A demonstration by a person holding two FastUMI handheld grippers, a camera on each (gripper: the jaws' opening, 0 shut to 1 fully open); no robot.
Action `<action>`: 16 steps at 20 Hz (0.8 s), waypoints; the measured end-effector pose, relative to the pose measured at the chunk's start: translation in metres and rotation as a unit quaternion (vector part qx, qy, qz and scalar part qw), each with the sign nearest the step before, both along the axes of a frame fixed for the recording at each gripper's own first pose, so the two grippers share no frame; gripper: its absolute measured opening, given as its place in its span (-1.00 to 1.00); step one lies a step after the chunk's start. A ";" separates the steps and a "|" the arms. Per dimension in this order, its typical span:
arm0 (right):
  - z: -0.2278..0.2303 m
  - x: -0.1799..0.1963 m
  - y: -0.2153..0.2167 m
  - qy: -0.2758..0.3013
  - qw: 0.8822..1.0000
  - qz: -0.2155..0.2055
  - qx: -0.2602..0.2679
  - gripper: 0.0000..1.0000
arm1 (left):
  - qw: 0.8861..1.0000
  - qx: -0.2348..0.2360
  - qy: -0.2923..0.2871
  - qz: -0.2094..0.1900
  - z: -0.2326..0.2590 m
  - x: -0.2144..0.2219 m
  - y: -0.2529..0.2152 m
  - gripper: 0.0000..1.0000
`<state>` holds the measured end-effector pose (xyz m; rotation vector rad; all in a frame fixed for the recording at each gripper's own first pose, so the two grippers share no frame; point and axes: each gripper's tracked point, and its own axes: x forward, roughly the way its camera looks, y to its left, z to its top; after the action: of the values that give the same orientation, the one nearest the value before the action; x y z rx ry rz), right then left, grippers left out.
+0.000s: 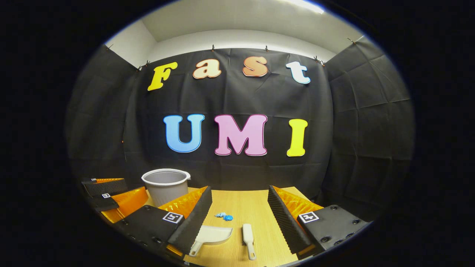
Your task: Pick up the small broom and dustpan from the desktop, sweep the trash into the dustpan with the broom, and then empty the trash into the garbage bin.
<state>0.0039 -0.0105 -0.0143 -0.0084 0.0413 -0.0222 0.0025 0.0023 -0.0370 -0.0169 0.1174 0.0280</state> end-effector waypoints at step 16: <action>-0.029 0.103 -0.019 0.068 0.995 0.077 0.008 0.82 | 0.964 -0.113 0.238 -0.032 -0.130 0.055 -0.045 0.66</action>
<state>0.1070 -0.0294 -0.0438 0.0035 0.1760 0.1327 0.0577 -0.0427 -0.1670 -0.2364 0.6019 -0.0462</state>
